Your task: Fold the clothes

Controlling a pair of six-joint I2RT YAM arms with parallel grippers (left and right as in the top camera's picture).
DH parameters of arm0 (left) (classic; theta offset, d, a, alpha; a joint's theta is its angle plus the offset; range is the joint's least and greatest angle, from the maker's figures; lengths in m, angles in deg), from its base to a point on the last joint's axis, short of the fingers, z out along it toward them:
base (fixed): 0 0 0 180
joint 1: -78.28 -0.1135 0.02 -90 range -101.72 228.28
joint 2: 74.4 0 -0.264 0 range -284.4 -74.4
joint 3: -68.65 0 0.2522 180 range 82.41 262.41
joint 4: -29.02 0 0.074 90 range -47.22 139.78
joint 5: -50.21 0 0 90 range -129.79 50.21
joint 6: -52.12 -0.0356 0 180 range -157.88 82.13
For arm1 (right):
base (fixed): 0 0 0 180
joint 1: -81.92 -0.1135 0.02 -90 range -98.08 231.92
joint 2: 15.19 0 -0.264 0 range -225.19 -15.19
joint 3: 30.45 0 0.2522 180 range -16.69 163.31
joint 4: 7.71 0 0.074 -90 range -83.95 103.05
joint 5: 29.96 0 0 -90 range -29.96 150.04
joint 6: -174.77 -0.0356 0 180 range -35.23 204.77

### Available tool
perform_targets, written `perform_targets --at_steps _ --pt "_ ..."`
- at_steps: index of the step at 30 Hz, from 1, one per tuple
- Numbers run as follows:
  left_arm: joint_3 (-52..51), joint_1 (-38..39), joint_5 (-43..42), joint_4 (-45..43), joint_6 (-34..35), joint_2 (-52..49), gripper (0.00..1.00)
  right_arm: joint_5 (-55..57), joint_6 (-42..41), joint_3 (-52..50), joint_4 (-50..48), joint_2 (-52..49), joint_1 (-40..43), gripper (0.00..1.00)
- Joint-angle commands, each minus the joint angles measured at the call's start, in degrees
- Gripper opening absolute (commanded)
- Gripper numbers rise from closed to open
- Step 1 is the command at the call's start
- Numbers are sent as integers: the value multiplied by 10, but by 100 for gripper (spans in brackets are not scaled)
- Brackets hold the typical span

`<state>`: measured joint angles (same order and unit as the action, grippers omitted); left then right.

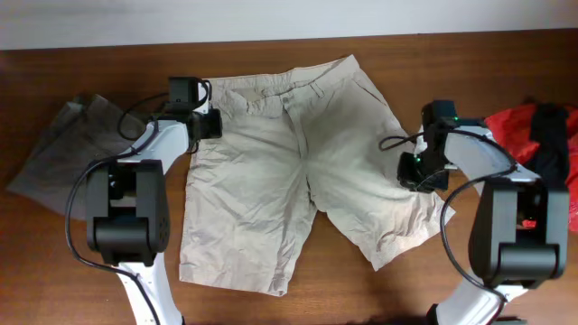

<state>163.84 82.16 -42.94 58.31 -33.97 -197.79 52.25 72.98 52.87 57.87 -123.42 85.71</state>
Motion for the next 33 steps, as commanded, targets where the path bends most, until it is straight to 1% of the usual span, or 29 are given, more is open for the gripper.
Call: perform_targets --at_steps 1,5,8,10,13,15,17,20,22,23,29,33 --pt "3 -6 10 13 -9 24 45 -105 26 17 4 68 -34 19" --pt "5 -6 10 12 -9 35 45 -155 26 17 4 91 -105 17" --pt "5 -5 10 13 -9 34 45 -169 25 16 2 86 -174 9" --pt "5 -5 10 12 -9 34 44 -156 25 16 -5 78 -224 9" --pt "5 -5 10 13 -9 34 43 -92 17 16 -17 64 -282 7" --pt "5 -5 10 11 -9 34 43 -66 17 16 -24 58 -304 7" --pt "5 -5 10 8 -12 34 44 -67 17 16 -42 56 -317 7" --pt "5 -5 10 0 -38 34 52 -131 24 16 -82 56 -332 7" --pt "5 -4 10 -1 -42 34 52 -147 18 16 -97 53 -342 7" --pt "5 -4 10 -1 -42 34 52 -147 2 16 -104 48 -353 7" --pt "5 -4 10 -2 -42 34 52 -147 -16 16 -102 -8 -409 7" --pt "5 -4 10 -2 -48 34 51 -147 -61 16 -79 -41 -421 5"
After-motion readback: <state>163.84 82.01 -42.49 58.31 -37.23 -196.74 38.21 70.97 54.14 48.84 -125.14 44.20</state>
